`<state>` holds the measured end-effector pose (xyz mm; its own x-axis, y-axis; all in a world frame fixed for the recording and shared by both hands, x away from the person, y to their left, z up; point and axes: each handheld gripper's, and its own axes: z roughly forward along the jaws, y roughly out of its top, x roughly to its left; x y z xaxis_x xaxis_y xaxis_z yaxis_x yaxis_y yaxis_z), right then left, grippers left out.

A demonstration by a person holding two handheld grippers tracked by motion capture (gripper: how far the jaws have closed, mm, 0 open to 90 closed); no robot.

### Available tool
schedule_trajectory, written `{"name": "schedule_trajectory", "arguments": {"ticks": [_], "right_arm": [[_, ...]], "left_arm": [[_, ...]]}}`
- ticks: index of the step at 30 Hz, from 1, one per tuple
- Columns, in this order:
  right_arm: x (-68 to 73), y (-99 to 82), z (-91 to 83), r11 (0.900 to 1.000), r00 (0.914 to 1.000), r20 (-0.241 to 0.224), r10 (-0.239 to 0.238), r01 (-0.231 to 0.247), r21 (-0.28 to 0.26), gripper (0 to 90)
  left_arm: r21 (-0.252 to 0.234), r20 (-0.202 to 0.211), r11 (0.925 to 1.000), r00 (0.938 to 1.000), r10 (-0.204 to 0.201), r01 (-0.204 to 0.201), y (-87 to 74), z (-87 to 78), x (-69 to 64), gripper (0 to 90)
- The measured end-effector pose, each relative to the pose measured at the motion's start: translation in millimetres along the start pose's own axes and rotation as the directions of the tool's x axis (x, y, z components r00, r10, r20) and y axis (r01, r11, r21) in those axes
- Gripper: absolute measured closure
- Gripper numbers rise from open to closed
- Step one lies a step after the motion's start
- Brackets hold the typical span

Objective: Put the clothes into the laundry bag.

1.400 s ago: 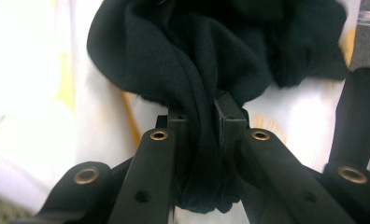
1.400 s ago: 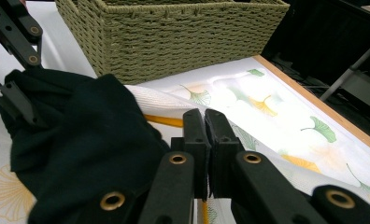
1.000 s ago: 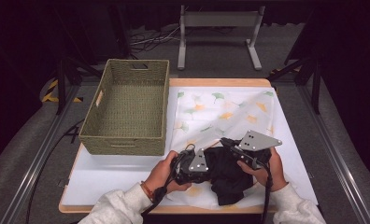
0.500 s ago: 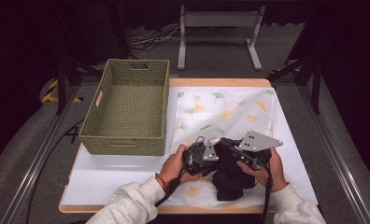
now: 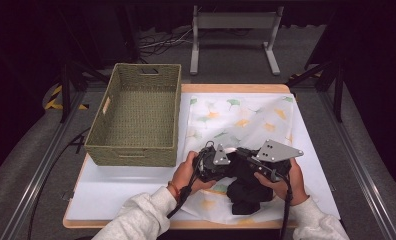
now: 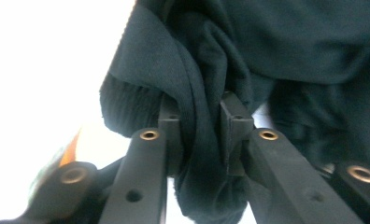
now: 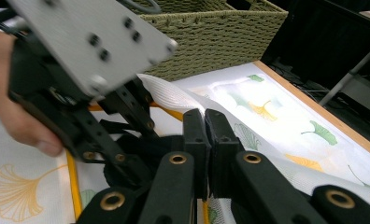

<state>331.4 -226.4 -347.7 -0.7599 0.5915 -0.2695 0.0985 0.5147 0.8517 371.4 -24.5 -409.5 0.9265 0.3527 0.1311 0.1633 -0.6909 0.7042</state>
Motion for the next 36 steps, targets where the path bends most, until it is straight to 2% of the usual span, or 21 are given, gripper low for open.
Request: {"name": "schedule_trajectory", "arguments": {"ticks": [2, 6, 9, 12, 13, 16, 19, 20, 24, 27, 29, 30, 32, 33, 36], "right_arm": [[-0.6, -0.2, -0.8, 1.0000, 1.0000, 0.000, 0.002, -0.002, -0.001, 88.9], [-1.6, -0.7, -1.6, 1.0000, 1.0000, 0.003, 0.006, -0.006, -0.003, 88.8], [-0.9, -0.2, -1.5, 1.0000, 1.0000, 0.004, 0.003, -0.003, -0.002, 88.9], [-0.8, -0.1, -1.1, 1.0000, 1.0000, 0.003, 0.004, -0.004, 0.000, 88.9], [-0.8, -0.1, -1.1, 1.0000, 1.0000, 0.003, 0.004, -0.004, -0.001, 88.8], [-0.6, 0.0, -1.0, 1.0000, 1.0000, 0.003, 0.003, -0.003, 0.000, 88.8], [-0.6, 0.0, -1.0, 1.0000, 1.0000, 0.003, 0.004, -0.004, 0.000, 88.9], [-0.7, 0.0, -1.0, 1.0000, 1.0000, 0.003, 0.003, -0.003, 0.000, 88.9], [-1.0, 0.0, -1.1, 1.0000, 1.0000, 0.004, 0.004, -0.004, -0.002, 88.9], [-0.7, 0.3, -0.8, 1.0000, 1.0000, 0.003, 0.002, -0.002, 0.000, 88.9], [-0.5, 0.5, -0.6, 1.0000, 1.0000, 0.003, 0.001, -0.001, -0.001, 88.9], [0.0, 0.7, 0.0, 1.0000, 1.0000, 0.003, -0.001, 0.001, -0.001, 88.8], [0.1, 0.7, 0.1, 1.0000, 1.0000, 0.002, -0.001, 0.001, 0.000, 88.9], [0.4, 0.6, 0.2, 1.0000, 1.0000, 0.001, -0.001, 0.001, 0.001, 88.8], [0.2, 0.3, 0.2, 1.0000, 1.0000, 0.002, -0.002, 0.002, 0.000, 88.8]], "left_arm": [[-0.030, 0.031, 0.9995, 0.9994, 0.014, -0.013, -4.0, -10.7, -1.3, 67.4], [-0.076, 0.059, 0.9970, 0.9981, 0.019, -0.014, -13.5, -37.5, -3.1, 60.1], [-0.120, 0.061, 0.9927, 0.9979, 0.021, -0.013, -21.9, -59.1, -3.6, 56.8], [-0.134, 0.048, 0.9909, 0.9987, 0.017, -0.011, -28.4, -72.2, -2.4, 51.8], [-0.141, 0.030, 0.9899, 0.9995, 0.003, 0.001, -35.4, -81.8, 0.1, 51.3], [-0.136, 0.017, 0.9901, 0.9993, -0.032, 0.034, -46.6, -90.7, 5.6, 51.2], [-0.123, 0.017, 0.9912, 0.9988, -0.047, 0.048, -55.1, -93.1, 7.2, 51.3], [-0.095, 0.026, 0.9940, 0.9983, -0.052, 0.054, -63.5, -92.6, 6.2, 51.3], [-0.078, 0.064, 0.9956, 0.9969, -0.047, 0.052, -70.5, -90.8, 0.6, 53.8], [-0.096, 0.107, 0.9950, 0.9941, -0.020, 0.030, -65.1, -87.4, -8.6, 60.4], [-0.096, 0.116, 0.9952, 0.9932, -0.007, 0.018, -62.4, -84.8, -12.0, 64.2], [-0.092, 0.140, 0.9956, 0.9897, 0.027, -0.014, -56.8, -77.9, -18.6, 68.3], [-0.083, 0.141, 0.9961, 0.9891, 0.041, -0.030, -53.6, -73.8, -22.1, 69.6], [-0.084, 0.164, 0.9955, 0.9848, 0.057, -0.043, -48.3, -67.0, -27.1, 74.1], [-0.085, 0.168, 0.9948, 0.9832, 0.070, -0.056, -42.1, -61.9, -31.9, 72.8]]}}
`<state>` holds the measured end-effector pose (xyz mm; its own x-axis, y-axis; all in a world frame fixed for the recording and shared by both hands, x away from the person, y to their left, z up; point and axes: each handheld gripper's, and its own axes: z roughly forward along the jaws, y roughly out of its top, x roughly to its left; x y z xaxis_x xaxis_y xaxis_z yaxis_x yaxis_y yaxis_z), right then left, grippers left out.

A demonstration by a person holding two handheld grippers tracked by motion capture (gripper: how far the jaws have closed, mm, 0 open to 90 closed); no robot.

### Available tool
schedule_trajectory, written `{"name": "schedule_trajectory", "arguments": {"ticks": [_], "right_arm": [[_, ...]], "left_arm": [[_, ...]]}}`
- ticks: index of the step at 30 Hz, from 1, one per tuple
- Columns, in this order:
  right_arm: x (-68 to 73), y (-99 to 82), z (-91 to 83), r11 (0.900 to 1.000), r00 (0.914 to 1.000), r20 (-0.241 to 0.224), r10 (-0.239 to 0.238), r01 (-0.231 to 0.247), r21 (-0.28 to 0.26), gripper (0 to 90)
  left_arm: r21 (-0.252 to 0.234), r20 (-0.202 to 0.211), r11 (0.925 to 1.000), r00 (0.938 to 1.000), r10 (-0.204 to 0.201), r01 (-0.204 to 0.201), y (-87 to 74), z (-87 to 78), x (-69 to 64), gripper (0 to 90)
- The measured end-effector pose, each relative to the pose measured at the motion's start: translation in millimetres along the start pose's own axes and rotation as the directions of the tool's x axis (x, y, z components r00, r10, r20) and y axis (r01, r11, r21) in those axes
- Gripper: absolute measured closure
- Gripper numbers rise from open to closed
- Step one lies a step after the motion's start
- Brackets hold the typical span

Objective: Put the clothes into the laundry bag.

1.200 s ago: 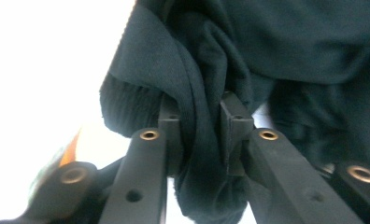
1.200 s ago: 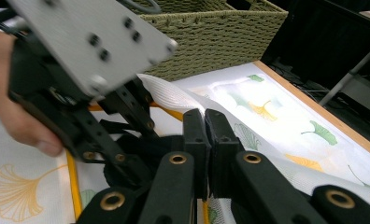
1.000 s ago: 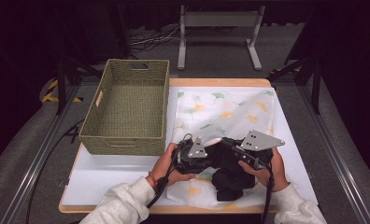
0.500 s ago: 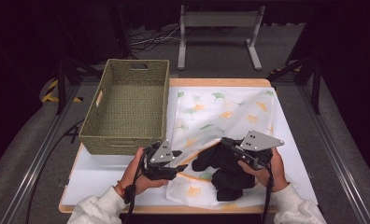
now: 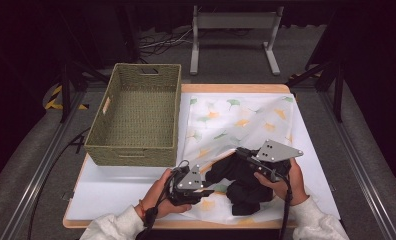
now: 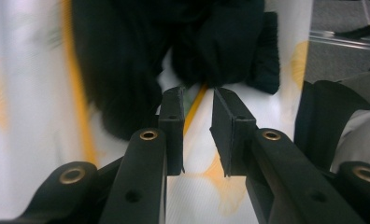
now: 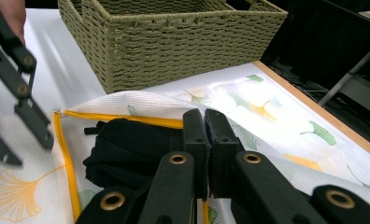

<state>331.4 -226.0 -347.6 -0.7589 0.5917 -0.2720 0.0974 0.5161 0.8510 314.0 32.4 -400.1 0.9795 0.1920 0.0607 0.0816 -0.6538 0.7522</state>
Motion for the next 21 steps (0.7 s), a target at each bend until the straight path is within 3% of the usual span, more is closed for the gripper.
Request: {"name": "schedule_trajectory", "arguments": {"ticks": [2, 11, 15, 17, 21], "right_arm": [[-0.1, -0.3, 0.0, 1.0000, 1.0000, 0.000, 0.003, -0.003, 0.002, 88.8], [0.0, -0.5, -0.4, 1.0000, 1.0000, 0.002, 0.001, -0.001, 0.004, 88.9], [-0.3, -0.8, -0.9, 1.0000, 1.0000, 0.005, -0.001, 0.001, 0.003, 88.8], [-0.4, -0.9, -0.9, 1.0000, 1.0000, 0.005, 0.001, -0.001, 0.005, 88.9], [-1.1, -1.6, -1.4, 1.0000, 1.0000, 0.005, 0.005, -0.005, 0.007, 88.9]], "left_arm": [[-0.011, 0.017, 0.9999, 0.9998, 0.007, -0.006, 10.6, 8.6, -4.2, 60.2], [-0.025, 0.054, 0.9973, 0.9961, 0.070, -0.069, 46.8, 42.2, -22.5, 42.7], [0.011, 0.041, 0.9985, 0.9977, 0.053, -0.054, 54.5, 63.9, -21.3, 39.6], [0.033, 0.039, 0.9994, 0.9992, 0.012, -0.013, 55.1, 74.6, -17.2, 38.4], [0.082, 0.023, 0.9966, 0.9997, -0.005, 0.003, 52.3, 90.6, -10.1, 43.8]]}}
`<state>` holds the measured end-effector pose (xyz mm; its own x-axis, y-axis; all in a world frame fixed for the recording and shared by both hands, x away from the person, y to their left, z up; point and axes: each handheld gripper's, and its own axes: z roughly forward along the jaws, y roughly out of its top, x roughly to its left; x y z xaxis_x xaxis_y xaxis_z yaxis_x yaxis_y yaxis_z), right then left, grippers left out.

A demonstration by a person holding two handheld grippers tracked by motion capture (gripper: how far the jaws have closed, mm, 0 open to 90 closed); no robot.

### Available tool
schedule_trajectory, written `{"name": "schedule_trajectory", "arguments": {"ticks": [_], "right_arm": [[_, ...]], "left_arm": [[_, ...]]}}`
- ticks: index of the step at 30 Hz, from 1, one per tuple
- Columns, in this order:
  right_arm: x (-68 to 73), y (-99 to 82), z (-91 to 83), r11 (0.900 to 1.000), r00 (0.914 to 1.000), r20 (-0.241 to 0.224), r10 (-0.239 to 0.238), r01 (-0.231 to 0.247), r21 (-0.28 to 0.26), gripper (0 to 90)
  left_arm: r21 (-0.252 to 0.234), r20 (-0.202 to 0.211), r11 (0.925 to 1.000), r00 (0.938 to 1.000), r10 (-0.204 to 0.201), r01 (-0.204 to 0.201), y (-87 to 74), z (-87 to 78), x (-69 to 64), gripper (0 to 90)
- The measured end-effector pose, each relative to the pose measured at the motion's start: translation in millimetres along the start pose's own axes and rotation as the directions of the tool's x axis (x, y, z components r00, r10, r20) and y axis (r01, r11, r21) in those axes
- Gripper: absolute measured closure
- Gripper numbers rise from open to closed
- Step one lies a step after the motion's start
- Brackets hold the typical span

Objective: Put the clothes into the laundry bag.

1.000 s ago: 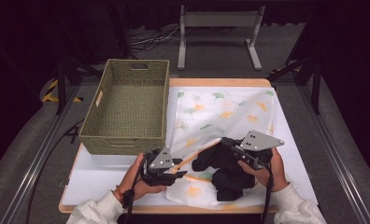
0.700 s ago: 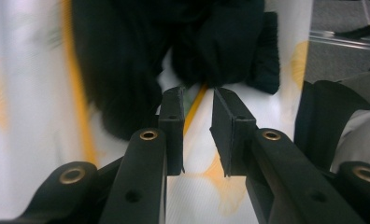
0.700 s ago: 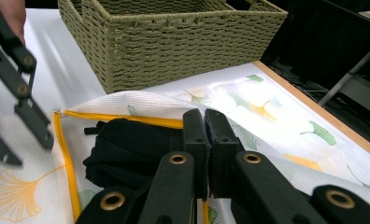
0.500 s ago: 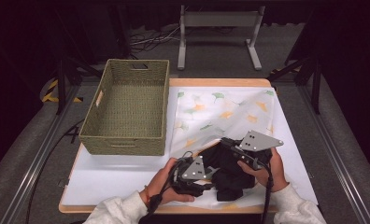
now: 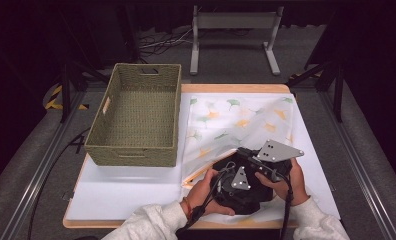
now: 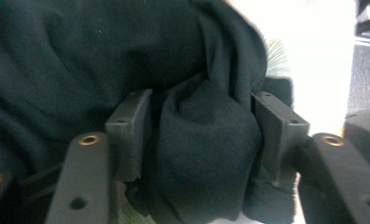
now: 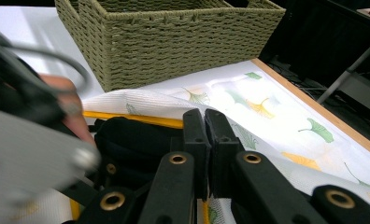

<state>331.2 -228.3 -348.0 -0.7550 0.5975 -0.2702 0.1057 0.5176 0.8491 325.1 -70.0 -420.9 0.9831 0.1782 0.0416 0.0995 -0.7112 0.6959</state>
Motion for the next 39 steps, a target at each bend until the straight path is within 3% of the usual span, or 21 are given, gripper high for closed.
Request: {"name": "schedule_trajectory", "arguments": {"ticks": [4, 8, 9, 11, 16, 18, 19, 23, 30, 35, 36, 38, 39], "right_arm": [[-1.4, -1.0, -0.3, 1.0000, 1.0000, 0.002, 0.009, -0.009, 0.001, 88.9], [-1.0, -0.5, -1.0, 1.0000, 1.0000, 0.003, 0.006, -0.006, 0.000, 88.9], [-1.1, -0.5, -1.1, 1.0000, 1.0000, 0.005, 0.006, -0.006, 0.000, 88.8], [-1.2, -0.5, -1.3, 1.0000, 1.0000, 0.006, 0.007, -0.007, 0.000, 88.8], [-2.7, -0.2, -3.2, 0.9999, 0.9999, 0.010, 0.011, -0.011, -0.006, 88.9], [-2.5, 0.1, -3.5, 0.9999, 0.9998, 0.012, 0.014, -0.014, -0.005, 88.9], [-2.5, 0.1, -3.5, 0.9999, 0.9998, 0.012, 0.014, -0.014, -0.005, 88.9], [-1.6, 1.1, -3.7, 0.9997, 0.9997, 0.007, 0.024, -0.024, -0.003, 88.9], [-1.3, 0.2, -2.9, 0.9997, 0.9997, 0.009, 0.023, -0.023, 0.008, 88.9], [-0.4, 0.1, -2.3, 0.9995, 0.9996, 0.000, 0.027, -0.027, 0.017, 88.9], [-0.5, 0.1, -2.3, 0.9995, 0.9996, 0.001, 0.028, -0.028, 0.017, 88.9], [-0.7, -0.1, -2.7, 0.9994, 0.9996, 0.003, 0.028, -0.028, 0.018, 88.9], [-0.7, -0.1, -2.7, 0.9994, 0.9996, 0.003, 0.028, -0.028, 0.018, 88.9]], "left_arm": [[0.020, 0.001, 0.9998, 1.0000, -0.006, 0.006, -1.3, 6.8, 4.6, 53.2], [0.018, 0.003, 0.9998, 1.0000, 0.005, -0.005, -1.8, 6.0, 5.8, 68.9], [0.014, -0.014, 0.9998, 0.9998, 0.011, -0.010, -1.6, 3.5, 6.4, 70.9], [0.012, -0.013, 0.9999, 0.9999, 0.010, -0.010, -1.7, 1.0, 7.9, 72.3], [0.004, -0.063, 1.0000, 0.9980, -0.004, 0.004, -2.6, -7.7, 16.5, 74.9], [0.006, -0.115, 0.9998, 0.9931, -0.019, 0.020, -4.3, -9.0, 22.5, 74.9], [0.006, -0.115, 0.9998, 0.9931, -0.019, 0.020, -4.3, -9.0, 22.5, 74.9], [0.001, -0.179, 0.9977, 0.9815, -0.067, 0.068, -7.0, -9.8, 29.2, 74.9], [-0.019, -0.221, 0.9940, 0.9692, -0.109, 0.108, -10.2, -8.2, 37.6, 75.0], [-0.035, -0.203, 0.9936, 0.9727, -0.112, 0.107, -12.4, -10.2, 38.0, 74.7], [-0.027, -0.192, 0.9954, 0.9767, -0.096, 0.092, -13.0, -11.9, 38.2, 74.4], [-0.031, -0.183, 0.9952, 0.9783, -0.097, 0.093, -13.6, -13.1, 37.2, 72.7], [-0.040, -0.162, 0.9958, 0.9828, -0.088, 0.083, -15.1, -17.2, 34.9, 72.7]]}}
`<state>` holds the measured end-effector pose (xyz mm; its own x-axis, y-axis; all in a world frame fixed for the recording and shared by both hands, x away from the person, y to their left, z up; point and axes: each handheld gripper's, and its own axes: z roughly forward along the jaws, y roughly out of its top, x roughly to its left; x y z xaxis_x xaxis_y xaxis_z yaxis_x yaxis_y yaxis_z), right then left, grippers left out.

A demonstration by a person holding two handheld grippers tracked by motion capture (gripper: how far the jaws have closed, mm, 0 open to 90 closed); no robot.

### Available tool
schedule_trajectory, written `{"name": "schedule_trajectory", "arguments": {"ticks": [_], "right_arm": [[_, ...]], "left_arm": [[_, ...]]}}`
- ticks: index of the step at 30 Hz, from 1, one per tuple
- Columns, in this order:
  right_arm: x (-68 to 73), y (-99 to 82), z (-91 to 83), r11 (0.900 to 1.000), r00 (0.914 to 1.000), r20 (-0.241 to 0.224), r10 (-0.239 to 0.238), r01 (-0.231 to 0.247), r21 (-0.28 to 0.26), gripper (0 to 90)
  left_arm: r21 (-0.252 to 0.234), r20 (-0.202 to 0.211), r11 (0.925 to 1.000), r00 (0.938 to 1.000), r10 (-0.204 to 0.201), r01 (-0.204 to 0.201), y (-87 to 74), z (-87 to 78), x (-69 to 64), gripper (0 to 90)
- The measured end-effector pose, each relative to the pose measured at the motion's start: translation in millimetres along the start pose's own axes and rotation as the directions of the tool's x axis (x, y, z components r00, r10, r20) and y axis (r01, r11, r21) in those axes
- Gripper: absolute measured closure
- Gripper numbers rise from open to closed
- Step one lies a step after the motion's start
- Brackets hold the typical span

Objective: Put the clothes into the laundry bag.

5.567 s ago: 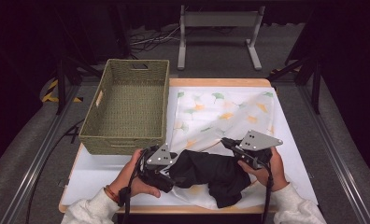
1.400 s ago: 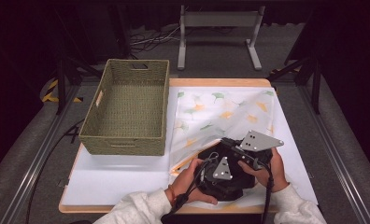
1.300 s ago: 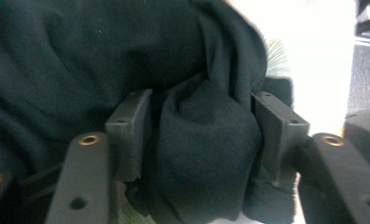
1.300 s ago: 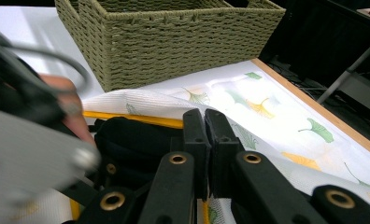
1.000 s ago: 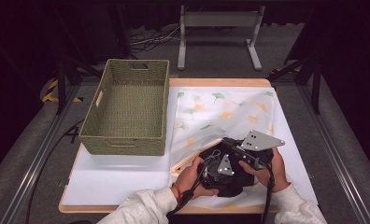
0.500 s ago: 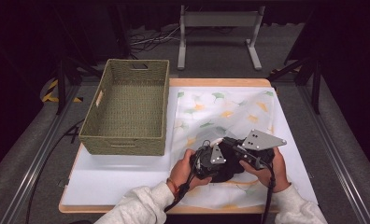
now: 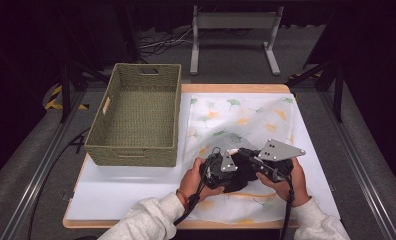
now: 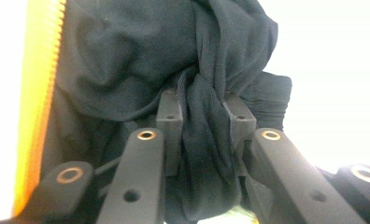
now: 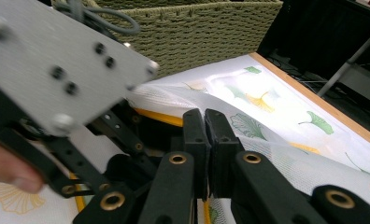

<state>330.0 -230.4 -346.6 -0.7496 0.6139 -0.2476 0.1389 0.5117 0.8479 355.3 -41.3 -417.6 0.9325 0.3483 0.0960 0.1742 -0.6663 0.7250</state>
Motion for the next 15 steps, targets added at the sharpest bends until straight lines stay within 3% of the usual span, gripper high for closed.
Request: {"name": "schedule_trajectory", "arguments": {"ticks": [4, 8, 15], "right_arm": [[0.0, -0.1, -0.8, 1.0000, 1.0000, 0.004, 0.000, 0.000, -0.002, 88.9], [0.6, 1.0, 0.3, 1.0000, 1.0000, 0.004, -0.003, 0.003, -0.002, 88.9], [-0.3, 0.0, -0.4, 1.0000, 1.0000, 0.008, -0.001, 0.001, -0.003, 88.9]], "left_arm": [[-0.017, 0.036, 0.9995, 0.9990, 0.028, -0.028, -3.0, -13.2, -7.6, 67.4], [-0.019, 0.039, 0.9988, 0.9982, 0.046, -0.045, -1.4, -19.8, -10.9, 66.2], [-0.076, 0.043, 0.9968, 0.9987, 0.027, -0.024, -5.5, -39.9, -12.0, 60.9]]}}
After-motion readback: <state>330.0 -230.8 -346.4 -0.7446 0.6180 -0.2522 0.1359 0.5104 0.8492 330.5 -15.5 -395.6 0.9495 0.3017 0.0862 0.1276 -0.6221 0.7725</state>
